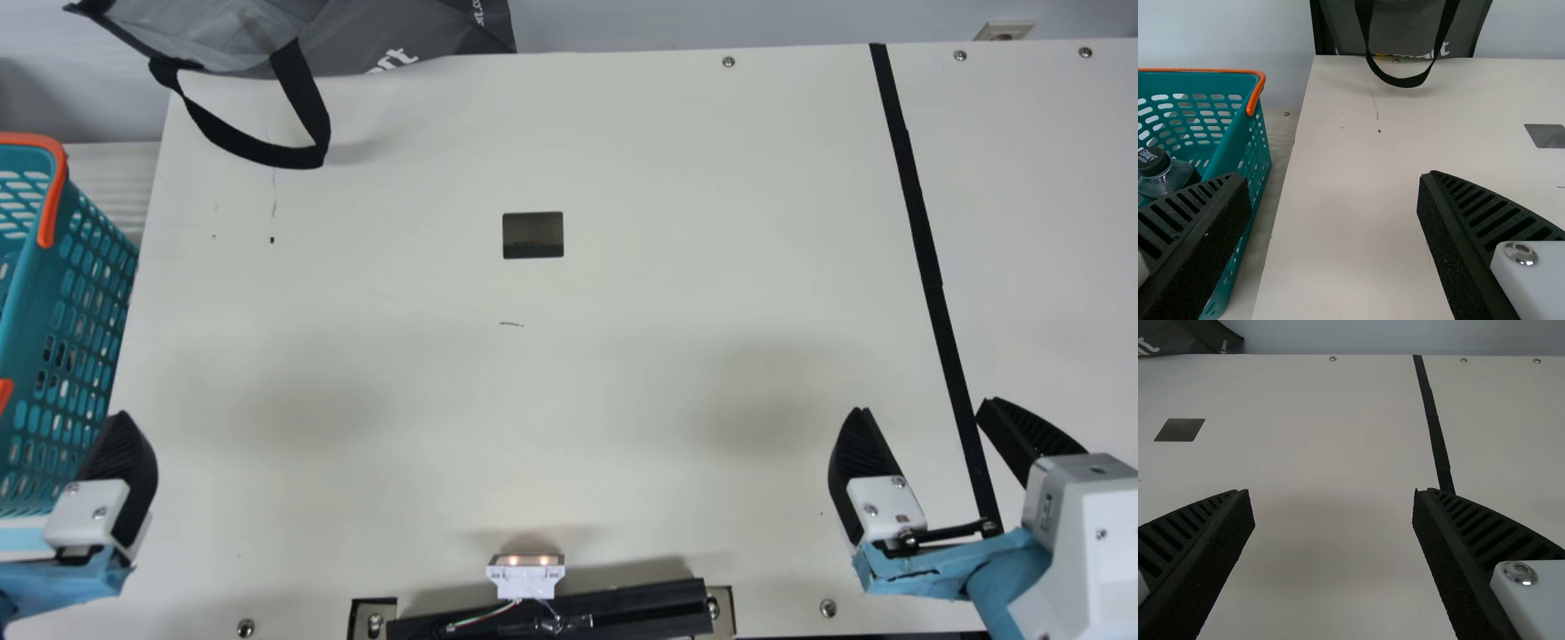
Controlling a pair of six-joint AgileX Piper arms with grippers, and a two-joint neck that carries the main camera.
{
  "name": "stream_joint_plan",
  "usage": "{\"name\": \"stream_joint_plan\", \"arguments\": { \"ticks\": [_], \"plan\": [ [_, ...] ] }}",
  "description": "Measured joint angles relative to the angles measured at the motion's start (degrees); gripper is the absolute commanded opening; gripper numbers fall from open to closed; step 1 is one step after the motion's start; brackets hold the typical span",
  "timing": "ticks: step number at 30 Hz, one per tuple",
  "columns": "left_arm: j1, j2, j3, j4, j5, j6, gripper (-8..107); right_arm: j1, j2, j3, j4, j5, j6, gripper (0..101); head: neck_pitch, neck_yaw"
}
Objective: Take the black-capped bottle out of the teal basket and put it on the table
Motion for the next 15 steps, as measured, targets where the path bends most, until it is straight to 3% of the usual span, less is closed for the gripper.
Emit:
{"name": "stream_joint_plan", "arguments": {
  "ticks": [15],
  "plan": [
    [2.5, 5.2, -2.6, 2.6, -2.1, -2.7, 107, 0.0, 0.0, 0.0, 0.1, 0.0, 0.0, 91, -0.3, 0.0]
  ]
}}
